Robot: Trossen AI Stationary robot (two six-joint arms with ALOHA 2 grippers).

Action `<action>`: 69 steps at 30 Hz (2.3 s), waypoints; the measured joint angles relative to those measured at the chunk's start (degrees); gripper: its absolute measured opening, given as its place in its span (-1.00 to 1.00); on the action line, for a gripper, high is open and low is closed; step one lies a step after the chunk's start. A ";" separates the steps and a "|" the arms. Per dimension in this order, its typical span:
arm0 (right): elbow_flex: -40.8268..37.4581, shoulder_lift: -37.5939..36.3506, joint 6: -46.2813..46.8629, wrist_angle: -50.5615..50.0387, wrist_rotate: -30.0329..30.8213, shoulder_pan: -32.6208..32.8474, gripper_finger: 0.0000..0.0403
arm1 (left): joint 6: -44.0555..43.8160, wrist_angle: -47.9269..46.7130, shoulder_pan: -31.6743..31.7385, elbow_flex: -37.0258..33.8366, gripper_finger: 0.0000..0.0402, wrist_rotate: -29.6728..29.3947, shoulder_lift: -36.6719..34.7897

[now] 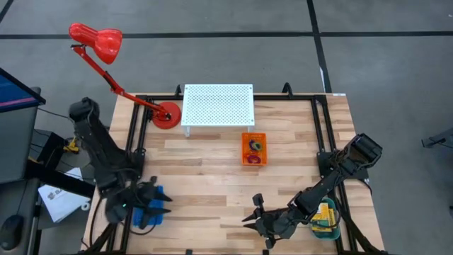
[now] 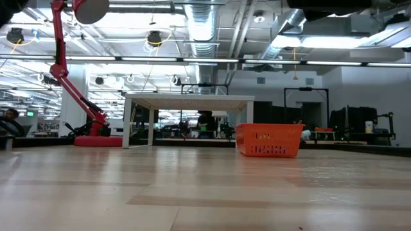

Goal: Pick & Place Office Desk Supplies
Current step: Return to Home Position

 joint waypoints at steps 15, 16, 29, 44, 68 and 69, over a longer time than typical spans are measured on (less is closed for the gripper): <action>0.00 0.00 2.31 -0.02 -0.87 -1.78 -0.64 | 42.16 49.04 30.19 -20.42 -0.24 30.46 -3.42; 0.00 0.00 2.79 -0.08 -0.89 -1.75 -0.64 | 43.90 48.59 32.17 -20.42 -0.25 32.50 -4.73; 0.00 0.00 6.69 0.04 -0.18 1.07 -0.64 | 57.05 34.33 39.27 -23.01 -0.36 38.20 -32.46; 0.00 0.00 8.79 1.92 1.46 1.28 -0.64 | 60.85 28.09 44.77 -33.03 -0.40 41.06 -55.38; 0.00 -4.15 8.15 1.90 0.11 -0.26 -0.64 | 62.75 18.07 58.08 -32.95 -0.47 36.87 -60.32; 0.02 -4.15 8.15 1.41 -1.07 -1.04 -0.64 | 62.60 18.14 58.27 -32.95 -0.47 36.26 -59.97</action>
